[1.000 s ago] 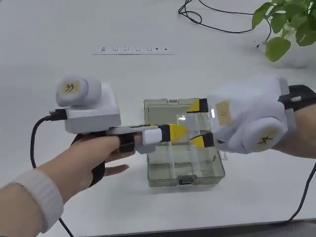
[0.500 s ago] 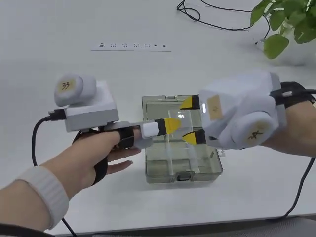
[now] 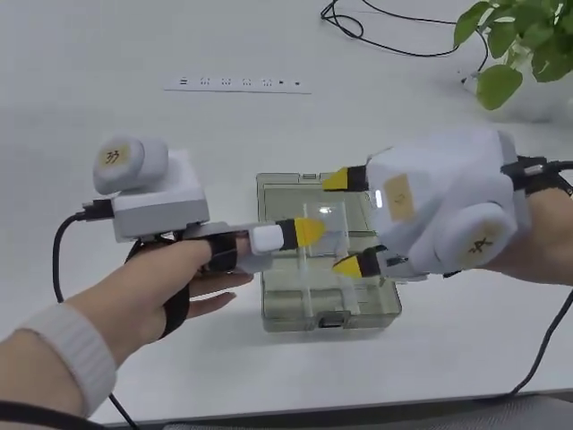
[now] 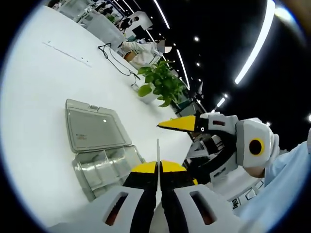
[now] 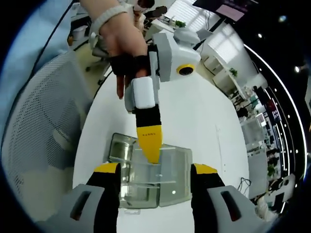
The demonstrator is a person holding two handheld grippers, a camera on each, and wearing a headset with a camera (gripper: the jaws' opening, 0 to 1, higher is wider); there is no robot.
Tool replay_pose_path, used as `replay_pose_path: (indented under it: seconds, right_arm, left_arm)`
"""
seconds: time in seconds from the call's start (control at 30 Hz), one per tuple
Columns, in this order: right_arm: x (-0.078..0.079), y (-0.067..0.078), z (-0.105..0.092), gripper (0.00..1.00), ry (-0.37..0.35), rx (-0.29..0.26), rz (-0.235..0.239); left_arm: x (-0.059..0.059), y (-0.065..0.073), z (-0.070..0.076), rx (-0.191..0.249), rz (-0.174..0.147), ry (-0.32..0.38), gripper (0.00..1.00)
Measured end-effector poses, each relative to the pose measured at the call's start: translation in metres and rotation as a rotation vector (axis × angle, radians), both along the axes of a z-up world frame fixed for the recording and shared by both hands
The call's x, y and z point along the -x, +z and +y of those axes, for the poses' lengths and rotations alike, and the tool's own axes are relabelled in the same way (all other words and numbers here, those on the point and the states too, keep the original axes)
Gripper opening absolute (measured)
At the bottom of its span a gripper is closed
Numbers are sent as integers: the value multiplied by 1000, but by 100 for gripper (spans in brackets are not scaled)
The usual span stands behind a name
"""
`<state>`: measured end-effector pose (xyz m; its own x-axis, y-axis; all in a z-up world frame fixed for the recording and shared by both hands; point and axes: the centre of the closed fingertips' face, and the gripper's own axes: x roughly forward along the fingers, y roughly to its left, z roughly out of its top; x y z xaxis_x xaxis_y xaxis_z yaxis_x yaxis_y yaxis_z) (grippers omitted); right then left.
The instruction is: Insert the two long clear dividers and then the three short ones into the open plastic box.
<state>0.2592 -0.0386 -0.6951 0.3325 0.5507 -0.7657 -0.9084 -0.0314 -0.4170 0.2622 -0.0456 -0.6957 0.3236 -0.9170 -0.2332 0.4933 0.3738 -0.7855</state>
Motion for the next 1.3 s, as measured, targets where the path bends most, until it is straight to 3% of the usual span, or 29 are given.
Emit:
replay_pose_path:
  seconds: [0.07, 0.13, 0.2, 0.27, 0.3, 0.43, 0.47, 0.6, 0.67, 0.73, 0.83, 1.0, 1.03, 1.3]
  right_arm:
    - [0, 4, -3, 59, -17, -28, 46]
    - [0, 10, -5, 59, -61, -79, 117]
    - [2, 15, -8, 58, -85, -112, 202]
    - [2, 18, -12, 55, -105, -127, 261]
    - [6, 18, -14, 52, -107, -130, 314]
    - [5, 13, -22, 43, -121, -119, 425]
    - [6, 13, -22, 41, -114, -111, 442]
    - [22, 17, -18, 30, -67, -65, 584]
    - [26, 15, -21, 27, -40, -3, 599]
    - [28, 14, -19, 24, -38, 23, 618]
    - [34, 12, -14, 21, -28, 48, 682]
    - [44, 10, -6, 13, -20, 79, 747]
    - [50, 10, -6, 11, -11, 96, 787]
    - [56, 9, -4, 6, -9, 109, 824]
  left_arm:
    - [4, -4, 1, -40, -29, -38, 0]
    - [9, -6, 2, -69, -85, -86, 0]
    - [15, -5, 2, -57, -91, -110, 0]
    - [19, -8, 4, -76, -85, -131, 0]
    - [21, -9, 6, -100, -136, -151, 0]
    - [29, 1, 4, -45, -171, -187, 0]
    - [31, 5, 3, -40, -218, -212, 0]
    - [40, 12, 3, -21, -283, -257, 0]
    - [42, 13, 3, -25, -329, -278, 0]
    - [46, 13, 3, -29, -348, -298, 0]
    - [50, 12, 2, -38, -364, -323, 0]
    - [56, 11, 0, -39, -382, -348, 0]
    - [57, 11, 0, -43, -388, -353, 0]
    - [62, 13, -2, -28, -413, -380, 0]
